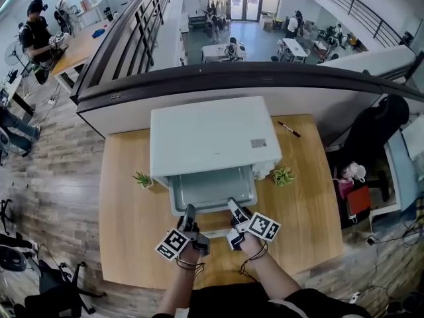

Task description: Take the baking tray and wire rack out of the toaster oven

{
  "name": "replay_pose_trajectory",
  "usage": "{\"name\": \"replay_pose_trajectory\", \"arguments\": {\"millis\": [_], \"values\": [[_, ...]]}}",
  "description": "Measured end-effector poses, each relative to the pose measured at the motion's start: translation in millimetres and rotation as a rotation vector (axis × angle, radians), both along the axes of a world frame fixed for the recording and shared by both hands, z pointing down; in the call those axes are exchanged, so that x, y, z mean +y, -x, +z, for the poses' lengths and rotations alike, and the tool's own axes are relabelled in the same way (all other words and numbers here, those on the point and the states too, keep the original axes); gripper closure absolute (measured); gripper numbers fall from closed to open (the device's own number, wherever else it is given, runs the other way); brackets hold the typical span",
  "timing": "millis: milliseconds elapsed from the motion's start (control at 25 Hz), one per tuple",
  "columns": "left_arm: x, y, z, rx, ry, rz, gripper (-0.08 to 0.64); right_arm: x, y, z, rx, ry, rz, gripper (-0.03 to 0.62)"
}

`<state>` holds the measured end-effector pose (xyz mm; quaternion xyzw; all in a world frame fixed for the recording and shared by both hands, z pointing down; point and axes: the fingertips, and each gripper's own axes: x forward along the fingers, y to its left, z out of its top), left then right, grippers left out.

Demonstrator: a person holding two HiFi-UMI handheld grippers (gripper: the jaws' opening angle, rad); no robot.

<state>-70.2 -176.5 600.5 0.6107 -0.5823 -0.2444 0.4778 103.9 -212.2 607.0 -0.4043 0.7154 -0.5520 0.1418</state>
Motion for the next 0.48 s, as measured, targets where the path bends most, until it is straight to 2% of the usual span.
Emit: {"name": "replay_pose_trajectory", "arguments": {"millis": [480], "values": [[35, -2, -2, -0.022, 0.004, 0.032, 0.412, 38, -1, -1, -0.007, 0.003, 0.009, 0.443]]}}
